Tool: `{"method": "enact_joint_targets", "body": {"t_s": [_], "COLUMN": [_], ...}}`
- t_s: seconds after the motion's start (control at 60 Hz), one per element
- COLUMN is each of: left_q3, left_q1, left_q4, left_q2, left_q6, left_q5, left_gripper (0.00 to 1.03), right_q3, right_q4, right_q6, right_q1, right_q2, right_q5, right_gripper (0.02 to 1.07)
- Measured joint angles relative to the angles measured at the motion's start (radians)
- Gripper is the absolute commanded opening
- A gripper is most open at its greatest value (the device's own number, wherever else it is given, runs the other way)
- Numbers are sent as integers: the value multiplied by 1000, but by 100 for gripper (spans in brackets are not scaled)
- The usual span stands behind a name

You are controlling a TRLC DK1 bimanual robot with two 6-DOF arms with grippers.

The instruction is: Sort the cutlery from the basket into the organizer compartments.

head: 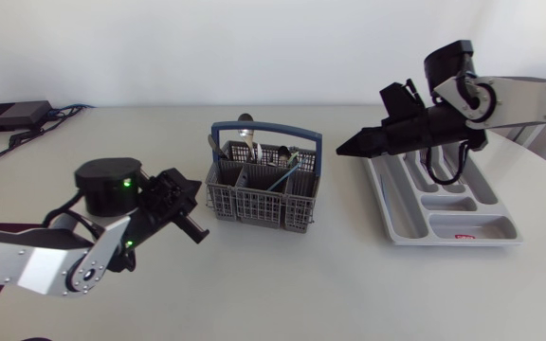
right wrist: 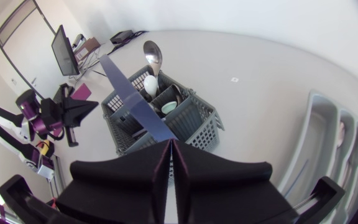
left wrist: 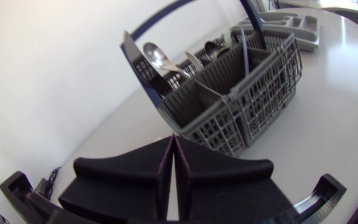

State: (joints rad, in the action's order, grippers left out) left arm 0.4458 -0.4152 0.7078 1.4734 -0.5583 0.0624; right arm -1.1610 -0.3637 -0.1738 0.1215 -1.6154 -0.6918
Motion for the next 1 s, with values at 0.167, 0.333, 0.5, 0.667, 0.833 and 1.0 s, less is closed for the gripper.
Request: {"method": "enact_joint_targets", "body": {"t_s": [0.167,0.333,0.5,0.667,0.833,1.0], "left_q3": [-14,6,117,249,341,404], "left_q1": [49,100,163,195,200,238], "left_q4": [-4,-88,-235,-376,-478,-562], "left_q2": [-171,-195,-175,-142,-77,-4], "left_q6": [-5,-39,-84,-162,-274,-383], "left_q5": [-76,-197,-352,-480,-539,-601], "left_gripper": [38,58,63,63,59,55], "right_q3": [60,116,167,179,202,205], "right_q4": [-15,-45,-80,-82,-82,-82], "right_q6": [-85,-154,-202,-224,-234,-247], "right_q1": [69,140,161,186,226,245], "right_q2": [156,242,295,312,312,296], "right_q5": [83,114,121,121,121,121], "right_gripper": [48,55,62,65,65,66]}}
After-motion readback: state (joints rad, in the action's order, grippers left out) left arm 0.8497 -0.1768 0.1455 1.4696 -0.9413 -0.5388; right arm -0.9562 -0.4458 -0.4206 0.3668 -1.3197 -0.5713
